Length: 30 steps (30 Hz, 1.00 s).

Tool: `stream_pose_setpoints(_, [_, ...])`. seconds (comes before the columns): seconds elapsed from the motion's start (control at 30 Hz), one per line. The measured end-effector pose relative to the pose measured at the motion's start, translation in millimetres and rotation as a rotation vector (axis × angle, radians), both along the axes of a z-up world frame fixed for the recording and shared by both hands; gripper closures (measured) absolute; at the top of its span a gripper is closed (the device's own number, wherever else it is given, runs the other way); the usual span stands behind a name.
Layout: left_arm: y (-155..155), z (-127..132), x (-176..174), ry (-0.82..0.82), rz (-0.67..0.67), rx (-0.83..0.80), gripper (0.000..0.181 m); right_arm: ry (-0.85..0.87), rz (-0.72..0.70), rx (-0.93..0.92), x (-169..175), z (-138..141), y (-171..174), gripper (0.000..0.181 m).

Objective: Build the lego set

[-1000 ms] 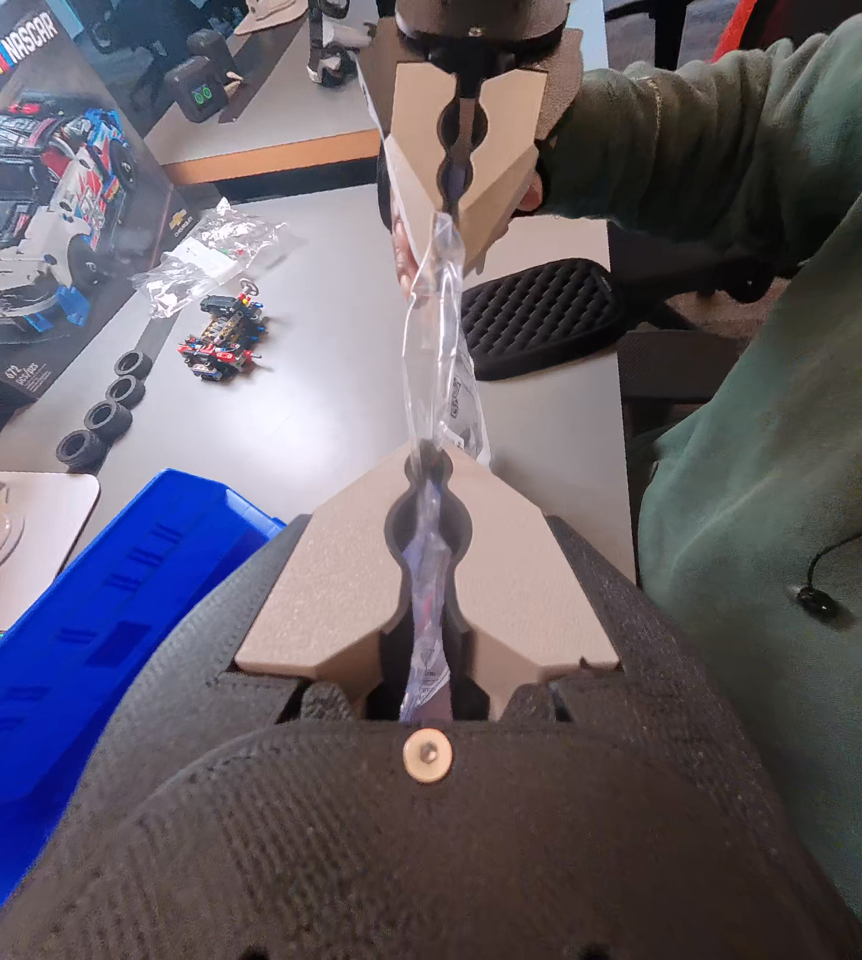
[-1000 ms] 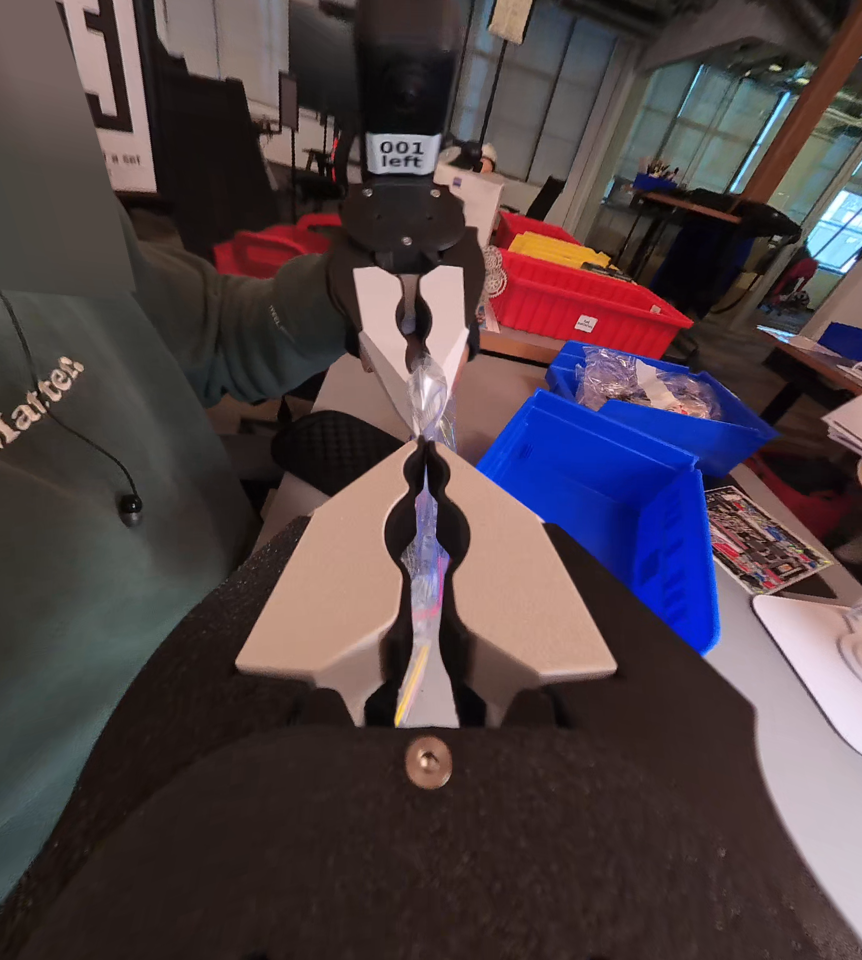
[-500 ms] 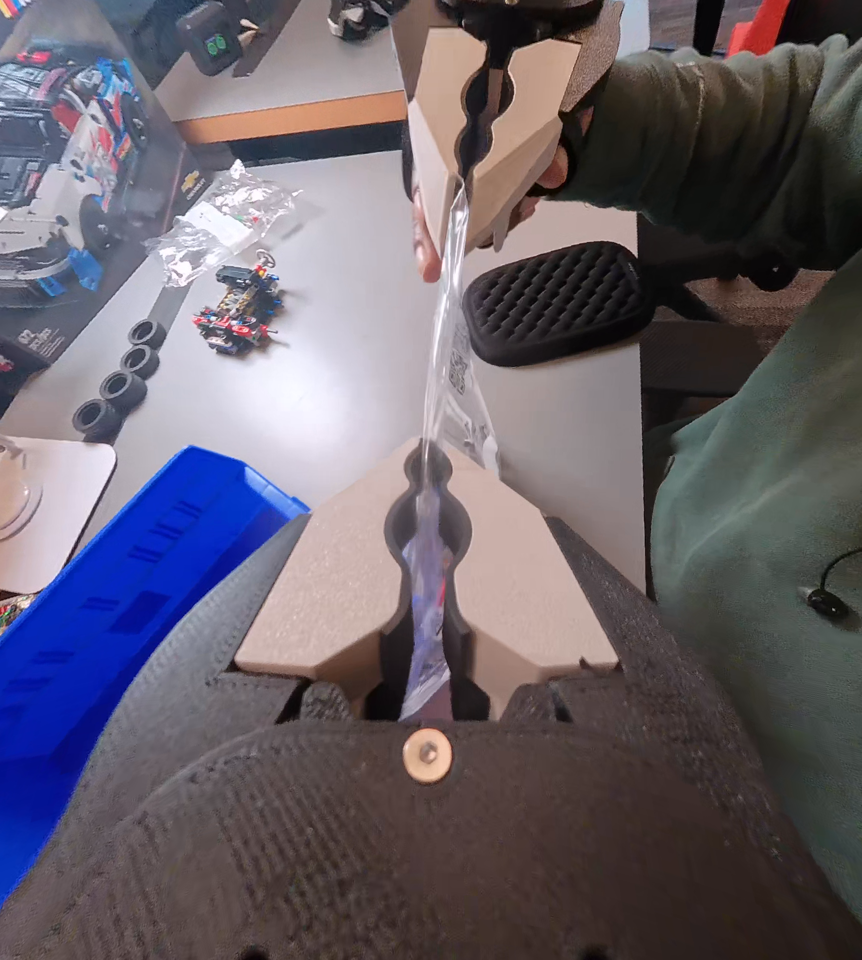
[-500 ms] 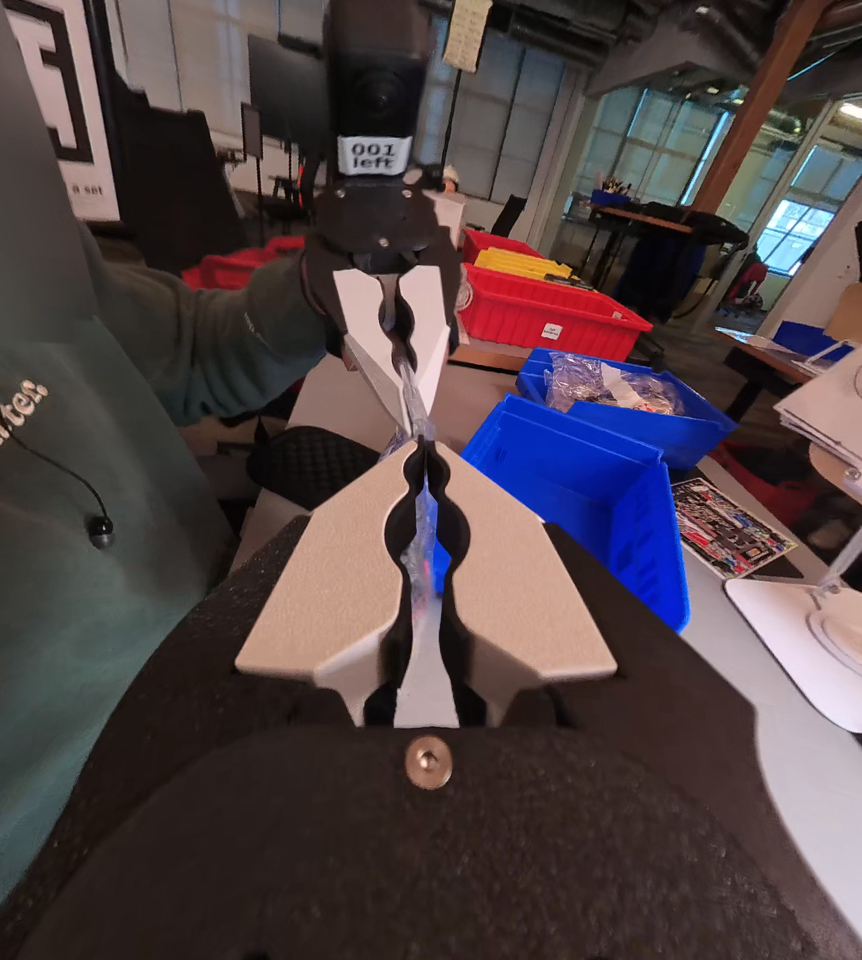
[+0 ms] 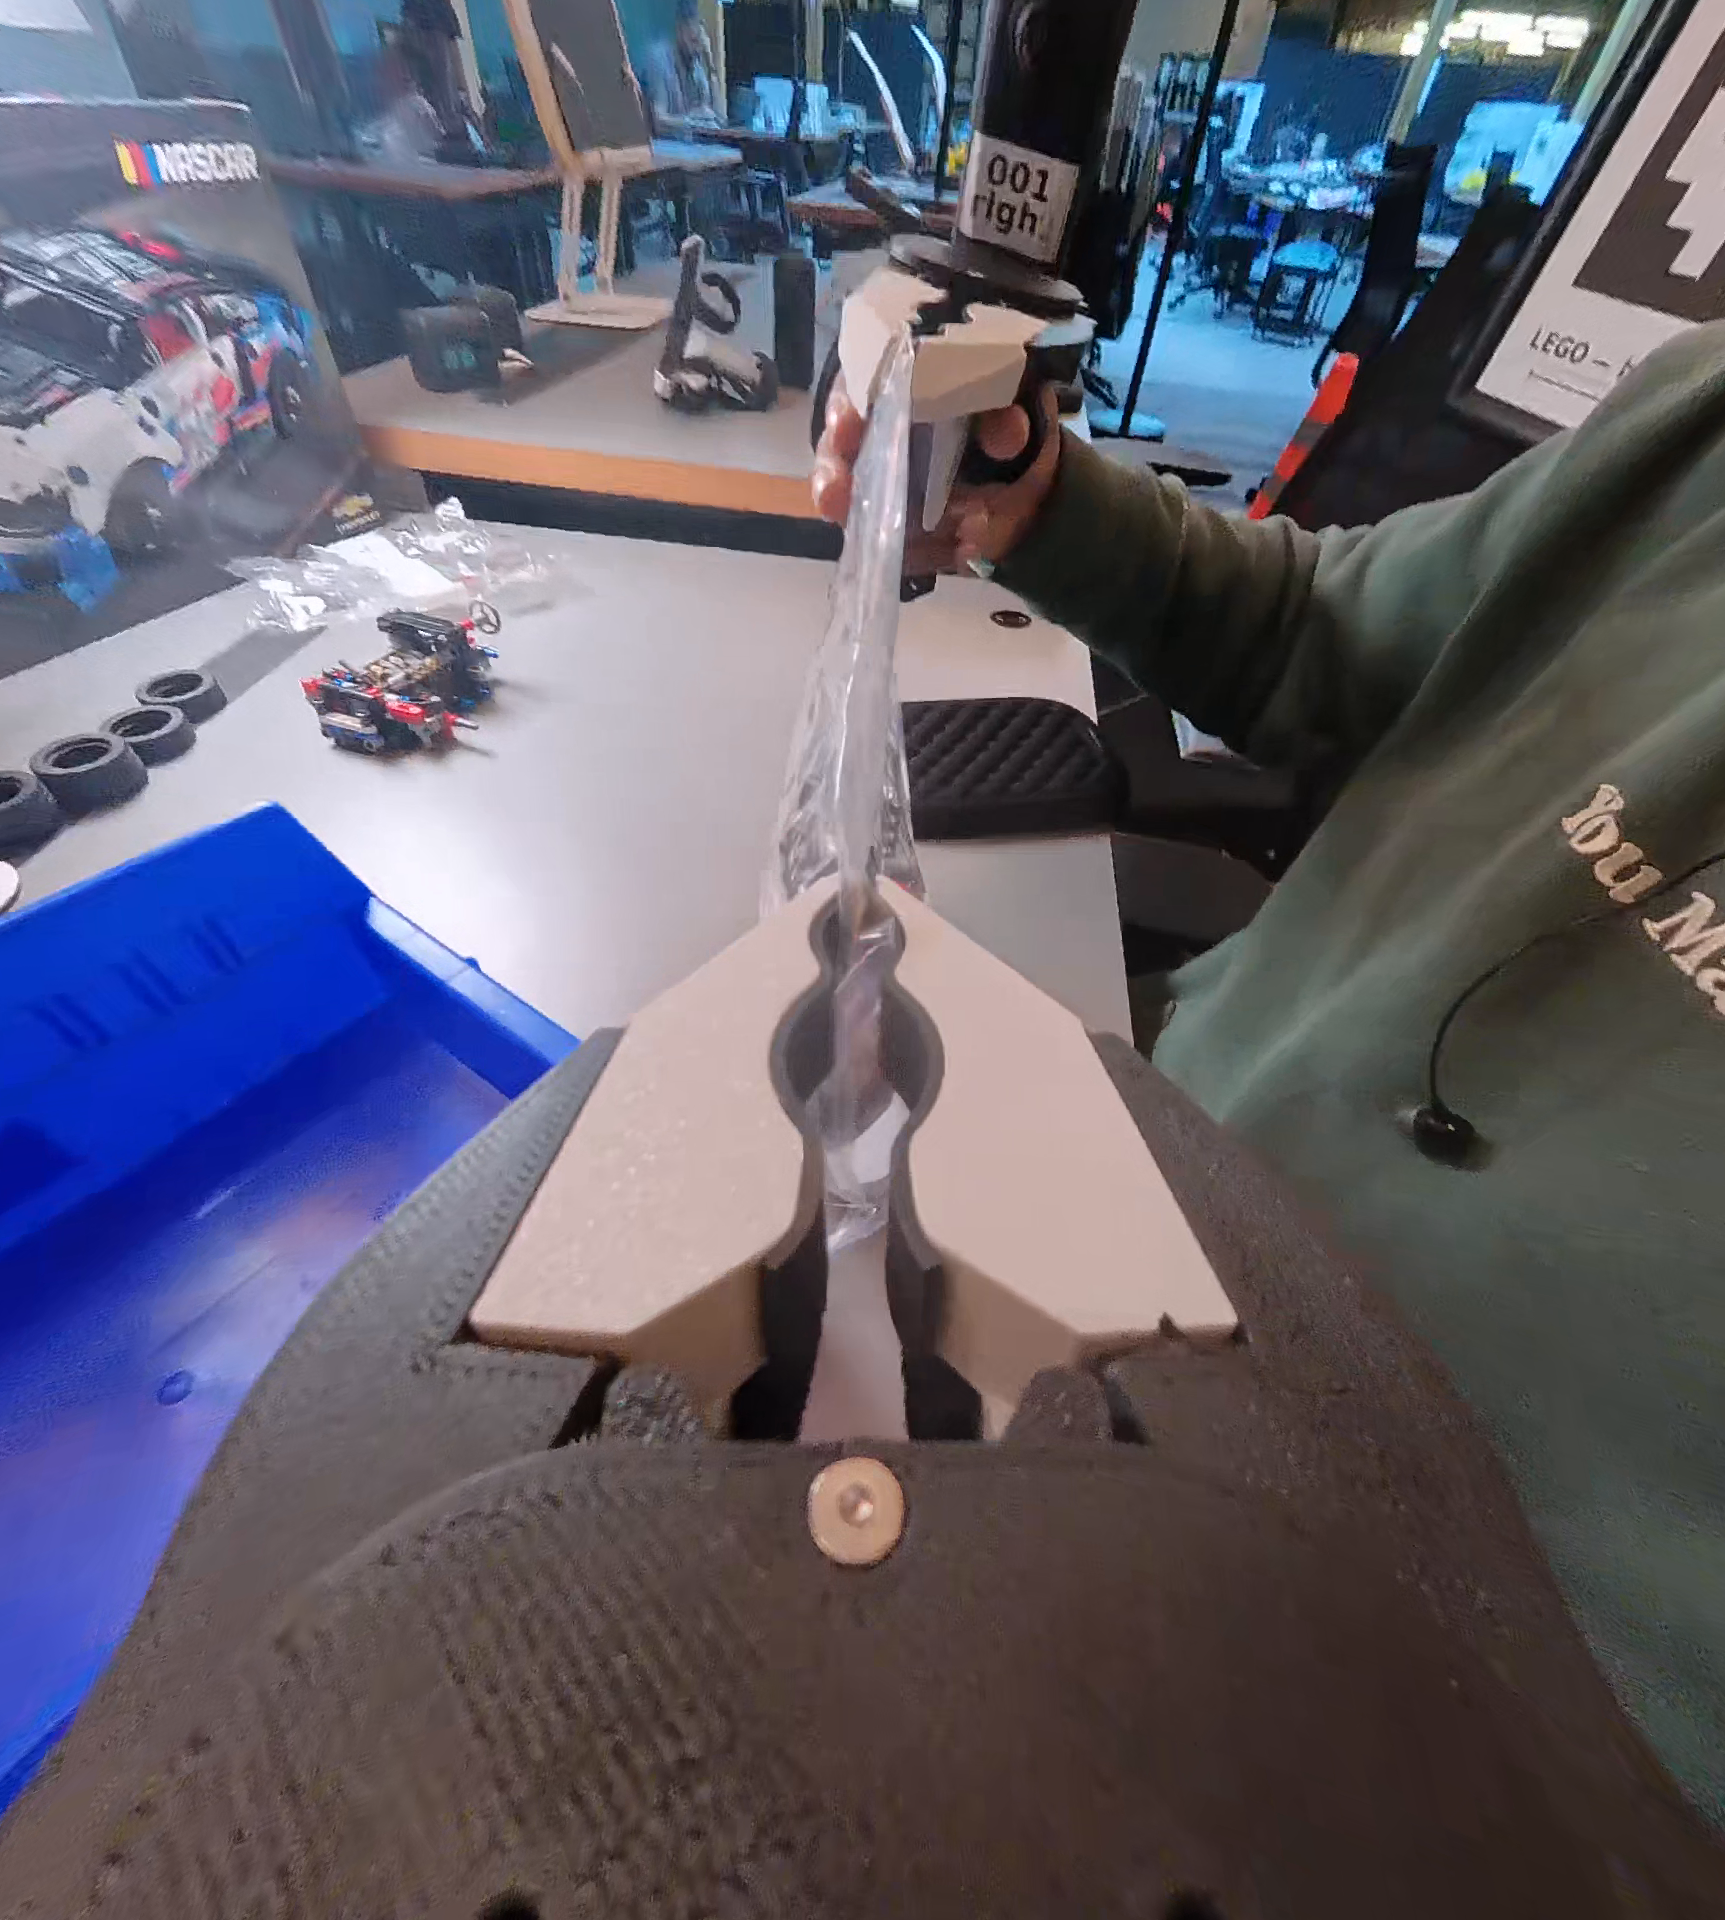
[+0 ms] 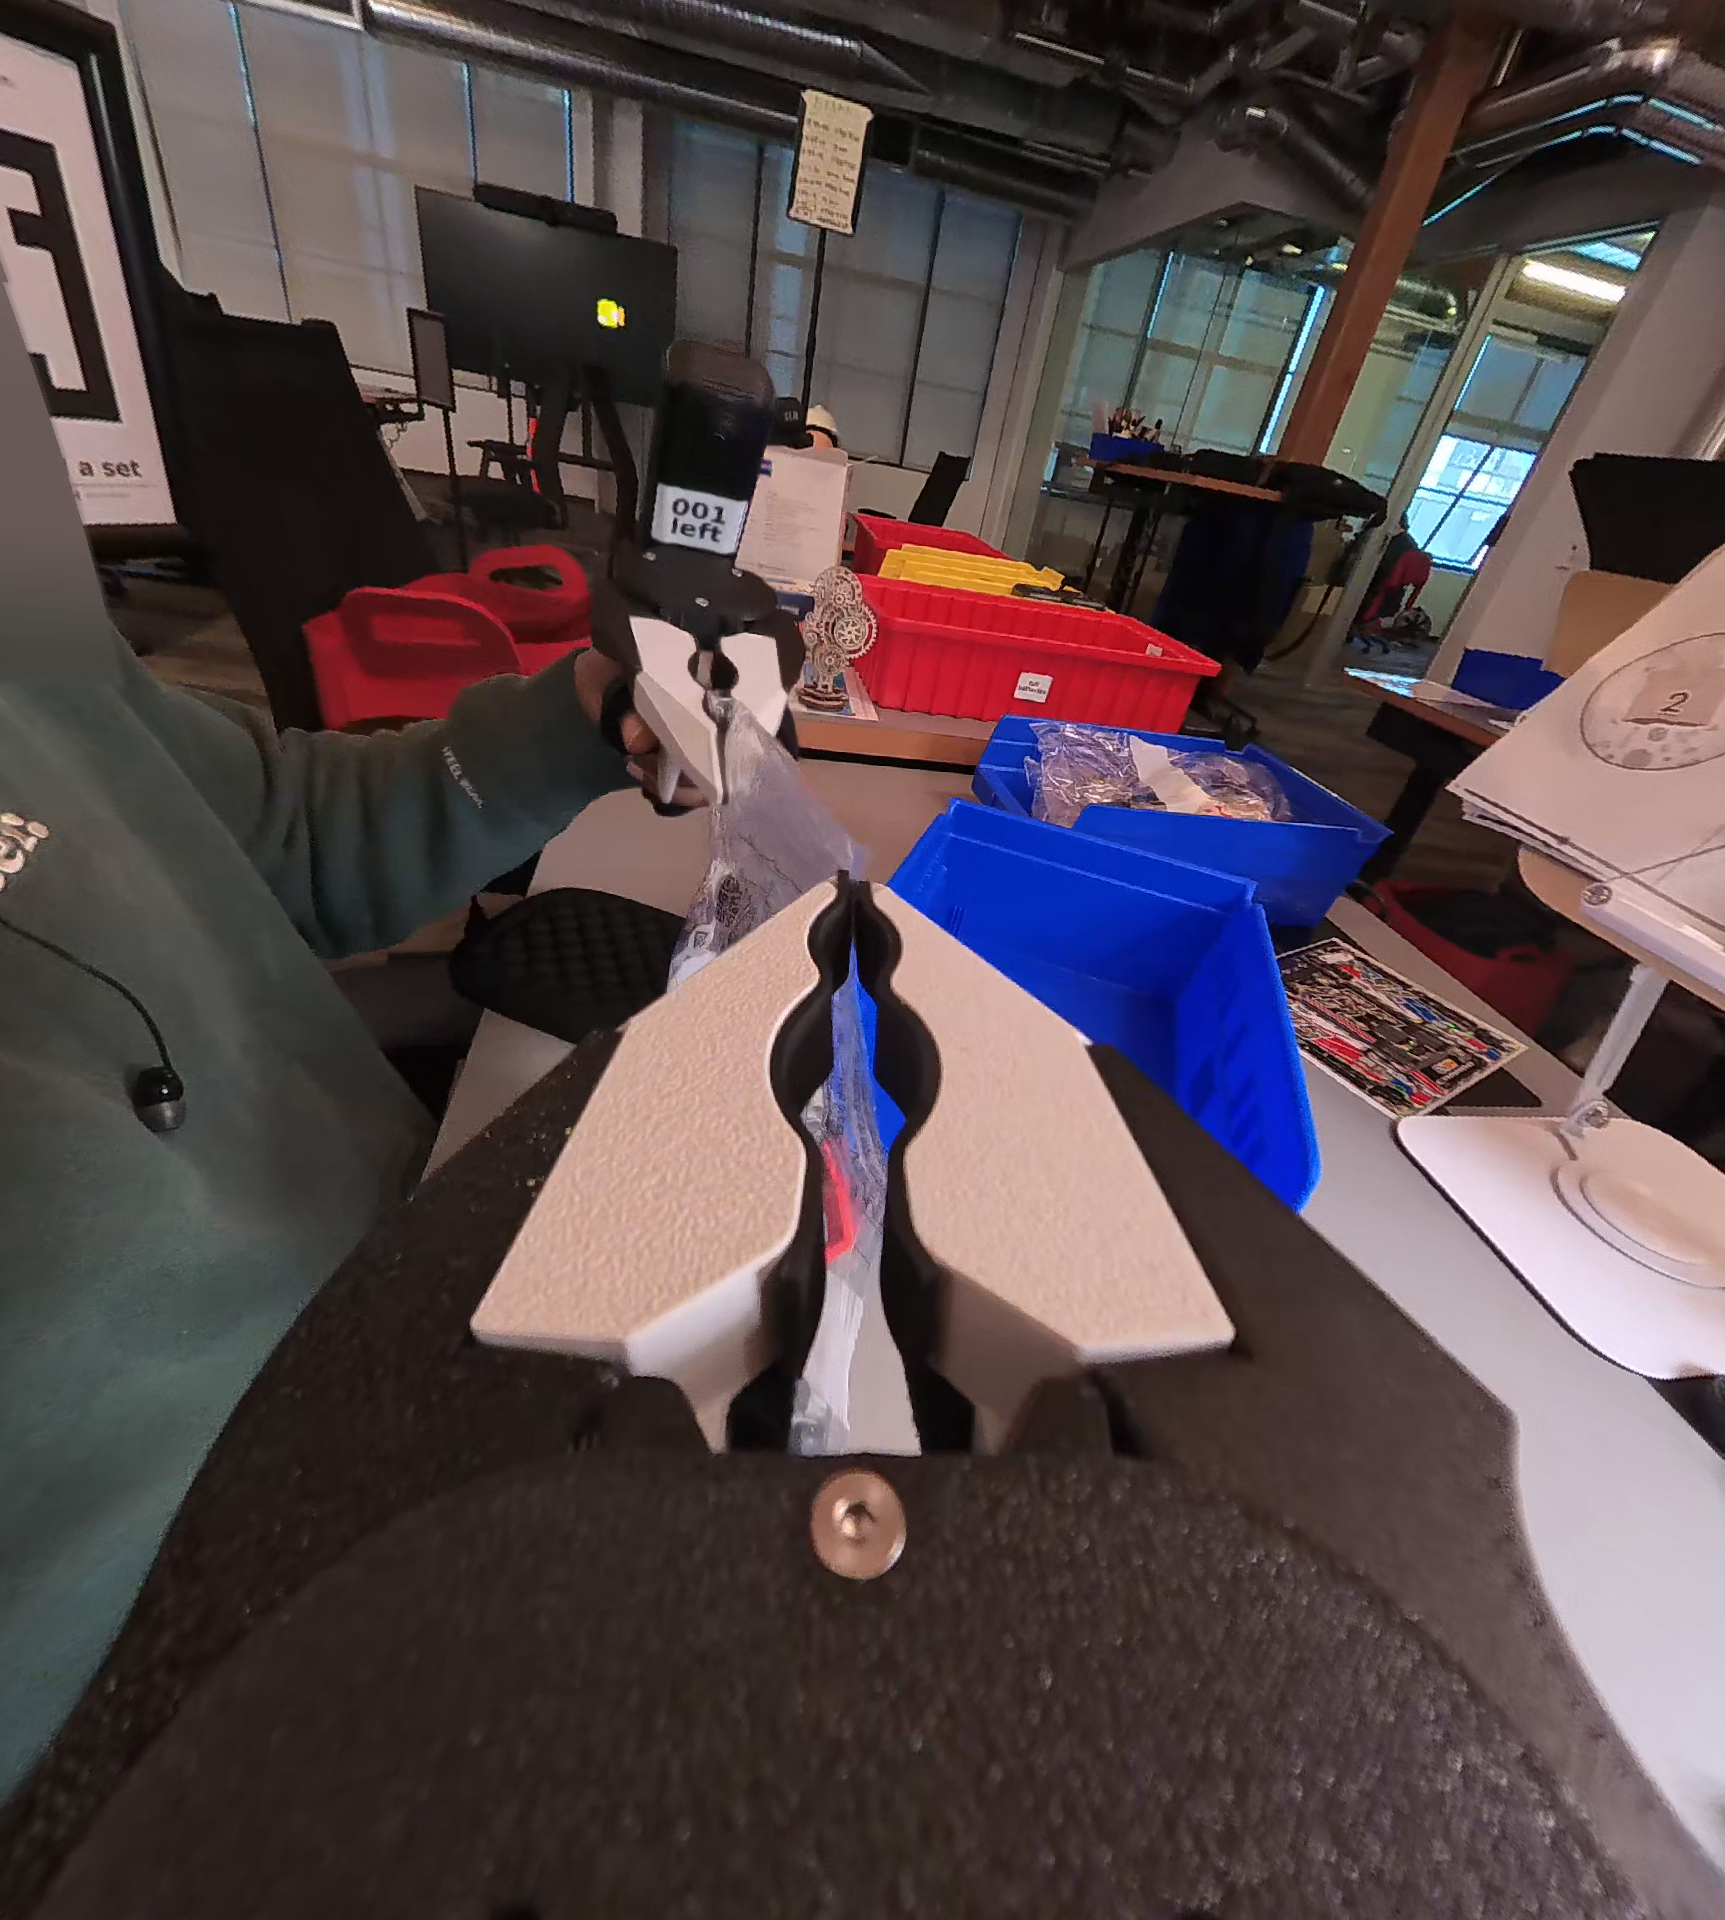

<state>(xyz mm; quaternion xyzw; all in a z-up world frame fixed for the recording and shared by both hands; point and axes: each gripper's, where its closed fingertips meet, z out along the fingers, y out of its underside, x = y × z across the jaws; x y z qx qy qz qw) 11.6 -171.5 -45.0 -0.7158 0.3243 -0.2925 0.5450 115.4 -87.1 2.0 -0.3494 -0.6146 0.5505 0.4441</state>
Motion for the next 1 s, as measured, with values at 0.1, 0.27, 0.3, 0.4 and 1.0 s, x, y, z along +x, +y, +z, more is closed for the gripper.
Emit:
stream_pose_setpoints(0.1, [2,-1,-5,-0.015,0.007,0.026,0.181,-0.028,0.004,0.027,1,-5,-1,0.181])
stream_pose_setpoints(0.27, [-2,2,-9,0.021,-0.002,0.077,0.179,-0.075,0.010,-0.015,7,-10,5,0.181])
stream_pose_setpoints(0.3, [-3,5,-12,0.019,0.002,0.091,0.178,-0.069,0.003,-0.024,9,-8,8,0.181])
stream_pose_setpoints(0.4, [0,4,-15,0.013,0.012,0.081,0.181,-0.077,-0.013,-0.038,14,-7,13,0.181])
stream_pose_setpoints(1.0, [22,61,26,0.019,-0.035,0.018,0.181,-0.227,-0.221,0.365,2,42,8,0.132])
